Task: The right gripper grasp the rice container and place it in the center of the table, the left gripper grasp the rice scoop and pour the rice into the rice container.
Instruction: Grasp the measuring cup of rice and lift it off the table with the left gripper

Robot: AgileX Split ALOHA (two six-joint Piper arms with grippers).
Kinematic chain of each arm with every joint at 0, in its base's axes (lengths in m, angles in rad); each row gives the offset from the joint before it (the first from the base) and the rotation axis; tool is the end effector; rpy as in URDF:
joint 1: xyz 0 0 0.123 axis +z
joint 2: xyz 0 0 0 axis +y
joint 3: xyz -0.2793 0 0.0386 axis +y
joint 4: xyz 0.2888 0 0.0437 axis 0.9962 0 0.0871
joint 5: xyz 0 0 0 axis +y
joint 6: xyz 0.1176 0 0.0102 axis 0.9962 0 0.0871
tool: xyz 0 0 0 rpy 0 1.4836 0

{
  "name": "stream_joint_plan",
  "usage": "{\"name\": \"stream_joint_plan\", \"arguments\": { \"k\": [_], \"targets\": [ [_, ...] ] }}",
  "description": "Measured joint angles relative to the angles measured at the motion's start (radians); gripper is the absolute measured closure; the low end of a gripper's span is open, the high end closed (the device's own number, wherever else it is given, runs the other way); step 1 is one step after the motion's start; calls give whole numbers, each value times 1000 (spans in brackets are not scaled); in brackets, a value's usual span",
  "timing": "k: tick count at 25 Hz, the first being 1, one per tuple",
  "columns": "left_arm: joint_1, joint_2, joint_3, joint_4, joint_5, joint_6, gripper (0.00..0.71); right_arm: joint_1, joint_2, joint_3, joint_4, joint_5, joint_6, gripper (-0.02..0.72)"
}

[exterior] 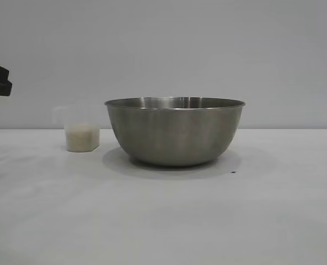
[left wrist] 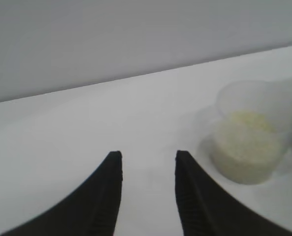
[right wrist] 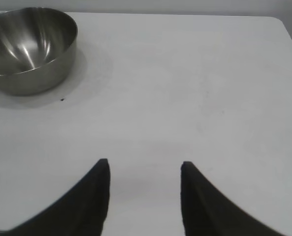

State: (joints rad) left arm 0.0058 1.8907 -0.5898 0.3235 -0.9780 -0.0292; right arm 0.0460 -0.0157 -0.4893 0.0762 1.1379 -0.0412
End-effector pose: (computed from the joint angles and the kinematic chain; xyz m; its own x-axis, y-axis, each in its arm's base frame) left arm 0.3538 -0.0291 0.0799 -0.2158 0.1486 -0.9651 0.2861 0.9546 0.0830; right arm 0.0520 0.0106 0.2741 -0.5165 -0.0329 -0.8556 -0.1097 0.9936 0.0279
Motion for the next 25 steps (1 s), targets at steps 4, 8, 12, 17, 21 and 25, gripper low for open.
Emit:
{"name": "stream_joint_plan", "arguments": {
  "k": [4,8,12,17,21,25],
  "targets": [
    [0,42,0,44,-26,-6,438,0,0,0,0,0,0,432],
    [0,75,0,97,-49,-20,438,0,0,0,0,0,0,432],
    [0,87,0,118,-56,-22,438,0,0,0,0,0,0,432],
    [0,91,0,118,-66,-22,438,0,0,0,0,0,0,432],
    [0,93,0,118,-69,-24,438,0,0,0,0,0,0,432],
    [0,93,0,118,-69,-24,438,0,0,0,0,0,0,432]
  ]
}}
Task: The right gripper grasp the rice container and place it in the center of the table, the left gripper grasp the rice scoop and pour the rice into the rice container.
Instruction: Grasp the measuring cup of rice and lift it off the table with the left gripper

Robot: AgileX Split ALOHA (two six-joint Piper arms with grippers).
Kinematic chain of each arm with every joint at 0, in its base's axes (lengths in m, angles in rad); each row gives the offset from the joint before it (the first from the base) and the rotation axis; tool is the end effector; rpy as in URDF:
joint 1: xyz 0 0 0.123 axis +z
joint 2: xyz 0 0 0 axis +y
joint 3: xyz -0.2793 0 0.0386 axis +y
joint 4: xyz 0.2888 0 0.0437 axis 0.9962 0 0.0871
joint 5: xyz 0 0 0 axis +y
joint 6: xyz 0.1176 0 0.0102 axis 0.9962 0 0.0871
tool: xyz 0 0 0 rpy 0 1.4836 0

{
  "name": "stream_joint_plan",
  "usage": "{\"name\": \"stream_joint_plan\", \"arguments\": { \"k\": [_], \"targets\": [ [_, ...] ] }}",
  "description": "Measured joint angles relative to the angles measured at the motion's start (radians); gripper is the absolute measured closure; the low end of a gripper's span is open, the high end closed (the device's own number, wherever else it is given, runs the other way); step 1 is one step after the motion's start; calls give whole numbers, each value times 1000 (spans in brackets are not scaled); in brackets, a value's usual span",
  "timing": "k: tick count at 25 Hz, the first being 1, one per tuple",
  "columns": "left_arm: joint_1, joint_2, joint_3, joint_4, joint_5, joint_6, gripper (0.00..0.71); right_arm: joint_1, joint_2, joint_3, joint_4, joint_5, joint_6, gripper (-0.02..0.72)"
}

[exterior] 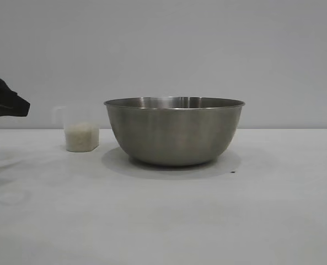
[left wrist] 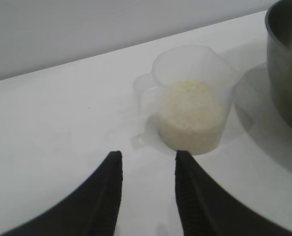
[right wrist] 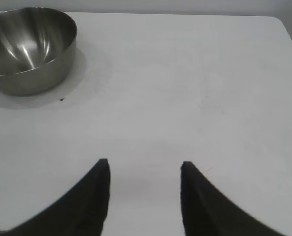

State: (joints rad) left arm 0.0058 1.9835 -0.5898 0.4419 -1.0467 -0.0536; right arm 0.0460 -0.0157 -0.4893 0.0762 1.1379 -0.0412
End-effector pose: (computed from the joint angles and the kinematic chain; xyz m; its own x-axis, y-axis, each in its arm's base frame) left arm 0.3461 -0.0417 0.0538 -0.2333 0.1639 -0.9585 0.3956 0.9164 0.0605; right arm 0.0520 0.0106 0.2741 -0.5165 -0.0329 -0.8556 -0.1097 0.9936 0.0279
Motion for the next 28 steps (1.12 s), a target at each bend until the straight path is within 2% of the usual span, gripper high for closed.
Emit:
{"name": "stream_joint_plan", "arguments": {
  "k": [10,28],
  "targets": [
    [0,9,-48,-8,0,-45,410,0,0,0,0,0,0,432],
    [0,190,-184,-12,-38,-74,410,0,0,0,0,0,0,432]
  ]
}}
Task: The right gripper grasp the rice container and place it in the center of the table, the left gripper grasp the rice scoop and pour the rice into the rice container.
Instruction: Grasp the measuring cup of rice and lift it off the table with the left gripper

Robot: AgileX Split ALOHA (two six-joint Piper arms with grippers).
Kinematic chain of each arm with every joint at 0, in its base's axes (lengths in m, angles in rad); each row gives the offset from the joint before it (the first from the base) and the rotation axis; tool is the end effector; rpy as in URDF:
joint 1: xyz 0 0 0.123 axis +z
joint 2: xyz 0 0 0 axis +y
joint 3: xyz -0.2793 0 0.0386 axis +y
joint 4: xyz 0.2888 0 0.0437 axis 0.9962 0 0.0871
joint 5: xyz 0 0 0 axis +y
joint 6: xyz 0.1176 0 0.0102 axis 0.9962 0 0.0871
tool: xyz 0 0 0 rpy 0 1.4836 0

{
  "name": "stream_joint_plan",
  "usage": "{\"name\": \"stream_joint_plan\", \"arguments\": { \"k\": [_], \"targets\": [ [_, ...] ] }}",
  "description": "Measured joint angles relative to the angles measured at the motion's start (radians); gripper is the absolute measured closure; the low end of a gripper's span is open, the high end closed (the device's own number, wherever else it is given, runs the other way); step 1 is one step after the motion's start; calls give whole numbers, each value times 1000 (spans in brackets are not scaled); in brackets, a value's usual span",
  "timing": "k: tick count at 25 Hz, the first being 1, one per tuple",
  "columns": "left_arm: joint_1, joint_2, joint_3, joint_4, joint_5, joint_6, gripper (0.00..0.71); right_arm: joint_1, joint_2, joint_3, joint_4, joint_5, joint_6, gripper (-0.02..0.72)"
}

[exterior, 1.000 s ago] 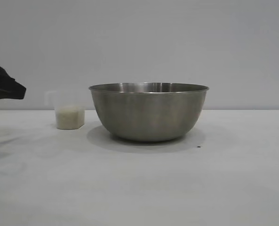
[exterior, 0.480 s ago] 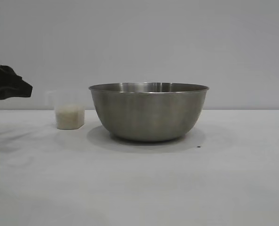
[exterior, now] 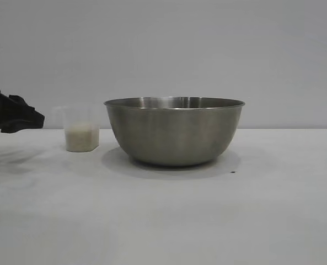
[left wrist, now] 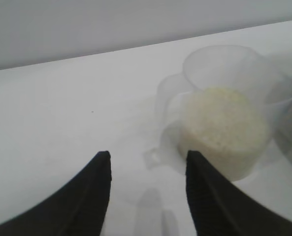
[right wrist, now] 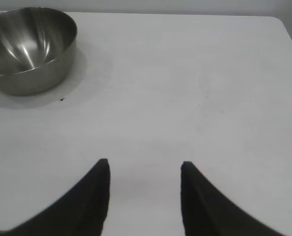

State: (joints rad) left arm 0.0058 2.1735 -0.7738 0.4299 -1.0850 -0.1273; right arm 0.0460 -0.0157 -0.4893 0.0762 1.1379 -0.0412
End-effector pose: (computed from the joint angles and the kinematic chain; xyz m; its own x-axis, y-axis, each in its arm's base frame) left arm 0.3884 -0.0412 0.0249 -0.2346 0.0763 -0.9691 0.3709 0.9285 -0.0167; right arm 0.0520 0.0106 0.2741 -0.5165 -0.0329 -0.8556 -0.1097 0.9936 0.0279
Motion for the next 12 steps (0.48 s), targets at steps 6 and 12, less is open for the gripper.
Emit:
{"name": "stream_joint_plan", "arguments": {
  "k": [6,12],
  "targets": [
    [-38,10,-49,-46,2,0,410,0,0,0,0,0,0,432],
    [-39,29,-88,-58,10,0,410,0,0,0,0,0,0,432]
  ]
}}
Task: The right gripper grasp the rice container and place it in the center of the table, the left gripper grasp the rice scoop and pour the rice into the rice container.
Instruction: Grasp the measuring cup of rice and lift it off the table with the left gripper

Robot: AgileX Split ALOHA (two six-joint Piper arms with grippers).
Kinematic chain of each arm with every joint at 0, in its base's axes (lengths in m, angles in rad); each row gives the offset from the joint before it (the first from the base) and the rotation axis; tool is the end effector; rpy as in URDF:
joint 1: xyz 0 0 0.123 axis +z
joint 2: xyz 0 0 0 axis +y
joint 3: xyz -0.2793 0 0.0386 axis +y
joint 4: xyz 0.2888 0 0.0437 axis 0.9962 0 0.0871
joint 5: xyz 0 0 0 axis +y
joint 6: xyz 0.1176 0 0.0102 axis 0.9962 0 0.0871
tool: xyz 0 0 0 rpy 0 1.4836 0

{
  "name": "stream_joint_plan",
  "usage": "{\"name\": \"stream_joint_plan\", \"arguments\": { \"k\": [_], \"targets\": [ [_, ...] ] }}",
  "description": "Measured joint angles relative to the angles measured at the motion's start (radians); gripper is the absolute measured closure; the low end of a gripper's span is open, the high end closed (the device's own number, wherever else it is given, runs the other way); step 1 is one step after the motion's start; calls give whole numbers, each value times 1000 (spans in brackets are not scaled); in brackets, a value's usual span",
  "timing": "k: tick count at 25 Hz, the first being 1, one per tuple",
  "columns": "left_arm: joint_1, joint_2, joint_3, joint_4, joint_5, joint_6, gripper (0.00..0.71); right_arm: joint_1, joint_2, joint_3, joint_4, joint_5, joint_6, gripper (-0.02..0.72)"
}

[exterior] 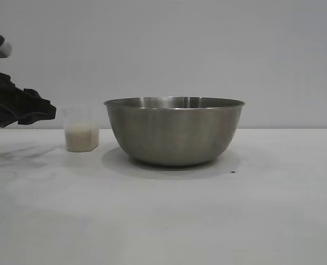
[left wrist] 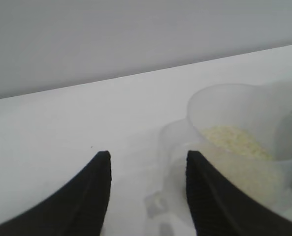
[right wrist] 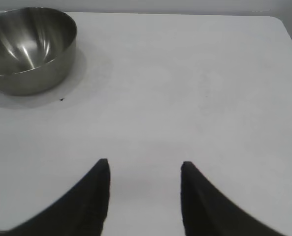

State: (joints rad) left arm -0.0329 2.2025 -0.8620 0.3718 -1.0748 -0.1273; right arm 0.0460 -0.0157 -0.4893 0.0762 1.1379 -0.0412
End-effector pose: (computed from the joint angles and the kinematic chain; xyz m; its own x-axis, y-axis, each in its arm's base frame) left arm 0.4125 -0.0513 0.0312 -0.1874 0.0594 -0.9805 0.3547 0.9349 -0.0111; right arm 0.0520 0.0106 0.2741 -0.5165 -0.0329 -0.8556 -0.1097 0.9936 0.0279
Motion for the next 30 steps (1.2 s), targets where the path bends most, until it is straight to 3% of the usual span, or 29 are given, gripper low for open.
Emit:
{"name": "stream_joint_plan", "arguments": {
  "k": [30],
  "targets": [
    [-2,94,-83,-12,-7,-28,410,0,0,0,0,0,-2,432]
  ]
}}
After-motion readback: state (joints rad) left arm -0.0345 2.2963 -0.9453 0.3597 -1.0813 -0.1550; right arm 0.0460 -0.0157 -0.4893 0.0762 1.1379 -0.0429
